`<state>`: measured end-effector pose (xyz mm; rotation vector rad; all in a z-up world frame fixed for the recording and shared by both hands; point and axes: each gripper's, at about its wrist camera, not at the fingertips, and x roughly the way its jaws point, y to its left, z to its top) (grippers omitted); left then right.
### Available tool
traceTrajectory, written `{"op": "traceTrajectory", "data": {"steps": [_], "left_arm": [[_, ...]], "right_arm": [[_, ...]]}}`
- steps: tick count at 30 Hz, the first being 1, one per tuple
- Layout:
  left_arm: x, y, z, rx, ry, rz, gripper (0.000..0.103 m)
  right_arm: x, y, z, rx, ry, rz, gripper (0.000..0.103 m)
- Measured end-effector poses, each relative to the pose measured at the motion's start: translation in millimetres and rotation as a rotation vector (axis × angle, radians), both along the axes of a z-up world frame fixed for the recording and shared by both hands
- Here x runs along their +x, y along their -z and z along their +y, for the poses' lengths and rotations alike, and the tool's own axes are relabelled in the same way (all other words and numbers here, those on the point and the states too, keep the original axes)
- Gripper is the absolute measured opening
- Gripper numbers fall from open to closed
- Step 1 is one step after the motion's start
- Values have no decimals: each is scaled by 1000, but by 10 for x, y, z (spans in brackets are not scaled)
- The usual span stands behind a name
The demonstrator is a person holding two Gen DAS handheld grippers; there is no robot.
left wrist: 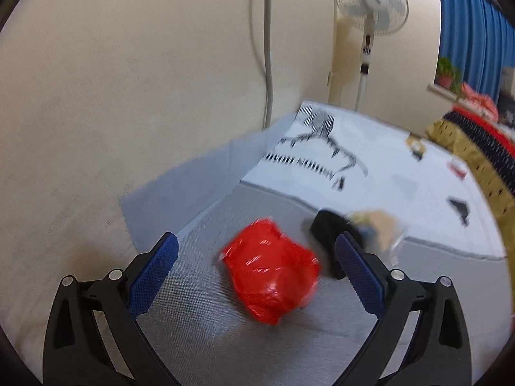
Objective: Collect trash
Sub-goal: 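Grasp the red plastic bag with the left tool while the right tool holds the white plastic, then carry both items over the wastebasket and open both tools to drop them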
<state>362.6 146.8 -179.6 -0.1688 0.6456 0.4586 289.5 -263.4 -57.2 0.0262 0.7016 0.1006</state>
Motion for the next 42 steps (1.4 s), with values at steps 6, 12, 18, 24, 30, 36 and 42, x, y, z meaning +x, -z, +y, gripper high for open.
{"op": "traceTrajectory", "data": {"steps": [6, 12, 18, 24, 30, 36, 42], "left_arm": [[183, 155, 95, -73, 23, 87, 95], [263, 256, 117, -124, 59, 140, 71], [213, 201, 68, -102, 91, 98, 50], [90, 25, 59, -119, 154, 69, 40], [-214, -294, -25, -96, 209, 25, 38], [-615, -946, -295, -52, 296, -60, 38], [-945, -1516, -729, 4, 389, -109, 38]], "right_arm": [[54, 31, 3, 0, 8, 14, 15], [73, 61, 18, -6, 9, 24, 15], [75, 69, 32, -4, 3, 25, 15], [58, 49, 44, 1, -7, 16, 15], [-2, 3, 25, 6, -20, -6, 15], [-79, -110, 2, 32, -32, -43, 15], [-210, -222, -3, 52, -63, -82, 15]]}}
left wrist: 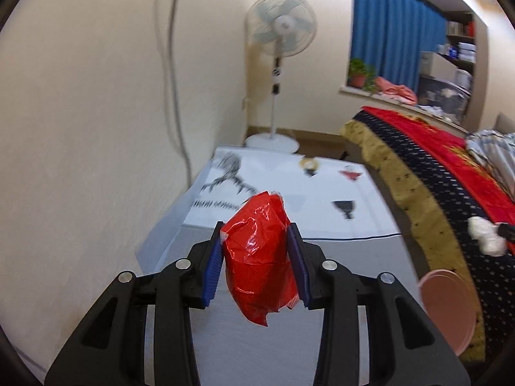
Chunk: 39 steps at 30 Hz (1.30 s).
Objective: Collect trash
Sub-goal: 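Carry both items over the wastebasket and open both tools to drop them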
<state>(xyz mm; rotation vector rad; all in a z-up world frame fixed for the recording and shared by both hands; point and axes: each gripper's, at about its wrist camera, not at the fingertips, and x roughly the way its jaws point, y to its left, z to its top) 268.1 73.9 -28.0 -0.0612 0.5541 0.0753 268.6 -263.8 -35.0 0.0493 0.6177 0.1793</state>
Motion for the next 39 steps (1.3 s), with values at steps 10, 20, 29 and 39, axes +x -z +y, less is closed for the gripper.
{"op": "traceTrajectory", "data": {"steps": [10, 20, 29, 39], "left_arm": [[-377, -514, -886, 39, 170, -44, 38], [-397, -412, -1863, 14, 361, 1, 38], [-111, -4, -2623, 2, 516, 85, 38], [165, 386, -2975, -31, 585, 165, 38]], "right_arm": [[-322, -186, -289, 45, 16, -56, 15], [-621, -193, -885, 58, 110, -66, 15], [-593, 36, -1258, -27, 204, 7, 15], [-354, 315, -1490, -59, 242, 105, 19]]}}
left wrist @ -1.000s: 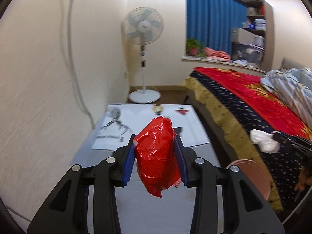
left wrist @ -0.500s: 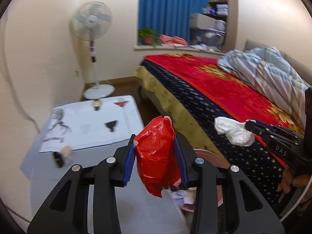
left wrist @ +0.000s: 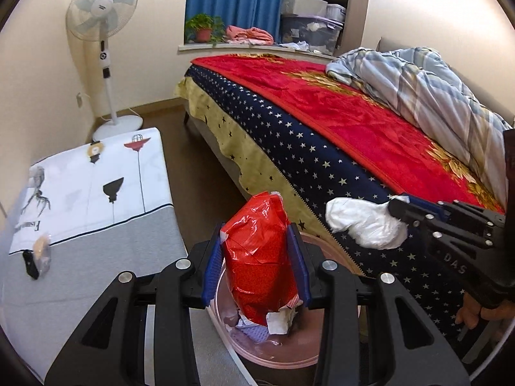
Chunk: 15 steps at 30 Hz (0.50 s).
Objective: Collect trash
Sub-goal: 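Carry both items over the wastebasket and open both tools to drop them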
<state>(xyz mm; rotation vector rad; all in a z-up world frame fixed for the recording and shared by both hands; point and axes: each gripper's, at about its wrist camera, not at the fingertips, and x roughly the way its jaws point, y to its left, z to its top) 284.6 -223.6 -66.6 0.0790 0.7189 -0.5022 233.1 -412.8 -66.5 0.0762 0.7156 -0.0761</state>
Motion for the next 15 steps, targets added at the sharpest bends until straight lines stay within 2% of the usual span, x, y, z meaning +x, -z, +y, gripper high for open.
{"op": "traceTrajectory", "data": {"steps": [1, 2, 3, 4, 10, 13, 15], "left_arm": [[17, 11, 5, -3, 1, -1, 38], [31, 23, 10, -3, 1, 1, 38], [45, 30, 0, -4, 0, 4, 38], [66, 46, -1, -6, -1, 8, 38], [96, 79, -80, -12, 13, 14, 38], [99, 109, -151, -15, 30, 26, 39], [110, 138, -187, -23, 30, 33, 44]], "right_arm": [[25, 17, 13, 8, -1, 3, 21], [42, 21, 20, 15, -7, 5, 26], [55, 27, 28, 19, -11, 9, 46], [56, 27, 33, 18, -5, 4, 58], [7, 3, -21, 0, 37, -12, 59], [-21, -20, -81, -16, 69, -10, 64], [-41, -49, -106, -38, 84, -16, 64]]}}
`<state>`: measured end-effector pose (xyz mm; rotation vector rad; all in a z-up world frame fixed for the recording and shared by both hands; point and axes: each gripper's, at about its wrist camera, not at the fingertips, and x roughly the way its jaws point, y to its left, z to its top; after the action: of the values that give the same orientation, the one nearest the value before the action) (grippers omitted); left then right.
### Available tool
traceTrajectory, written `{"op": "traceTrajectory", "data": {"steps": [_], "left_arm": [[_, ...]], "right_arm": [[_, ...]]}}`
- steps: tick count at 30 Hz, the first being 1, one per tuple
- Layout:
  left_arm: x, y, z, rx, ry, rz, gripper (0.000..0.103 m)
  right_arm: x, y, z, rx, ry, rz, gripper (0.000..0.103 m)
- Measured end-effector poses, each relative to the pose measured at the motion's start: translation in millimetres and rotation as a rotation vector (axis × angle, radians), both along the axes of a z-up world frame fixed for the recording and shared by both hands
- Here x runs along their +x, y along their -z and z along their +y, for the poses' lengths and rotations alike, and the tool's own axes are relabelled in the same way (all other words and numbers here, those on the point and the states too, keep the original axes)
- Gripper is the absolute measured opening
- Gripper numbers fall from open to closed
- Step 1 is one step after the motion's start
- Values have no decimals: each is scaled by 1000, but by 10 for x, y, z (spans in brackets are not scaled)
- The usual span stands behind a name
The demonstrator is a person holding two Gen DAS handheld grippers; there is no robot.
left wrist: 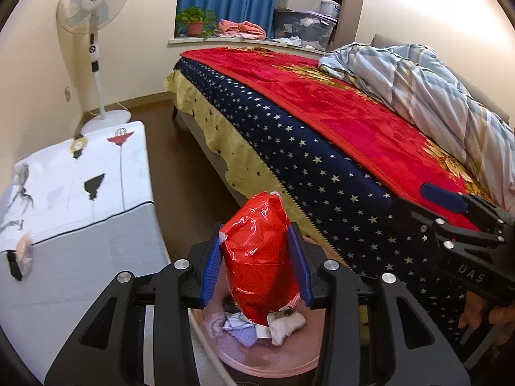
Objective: Collect trash
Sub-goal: 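Carry both items over the wastebasket and open both tools to drop them, then move both tools back toward the table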
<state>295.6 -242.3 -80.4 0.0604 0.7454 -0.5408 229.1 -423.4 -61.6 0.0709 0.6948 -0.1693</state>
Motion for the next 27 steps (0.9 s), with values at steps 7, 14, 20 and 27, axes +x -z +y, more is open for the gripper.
{"op": "traceTrajectory", "data": {"steps": [7, 14, 20, 27], "left_arm": [[50, 68, -8, 76, -110, -26, 90], [62, 31, 156, 114, -141, -10, 93], [6, -192, 700, 131, -219, -79, 94], [32, -574, 1558, 222, -422, -182, 94]], "right_arm": [[-63, -61, -99, -7, 31, -21, 73], [-31, -78, -46, -3, 30, -20, 88], [-5, -157, 143, 23, 3, -65, 93], [141, -243, 719, 70, -81, -109, 95]]}}
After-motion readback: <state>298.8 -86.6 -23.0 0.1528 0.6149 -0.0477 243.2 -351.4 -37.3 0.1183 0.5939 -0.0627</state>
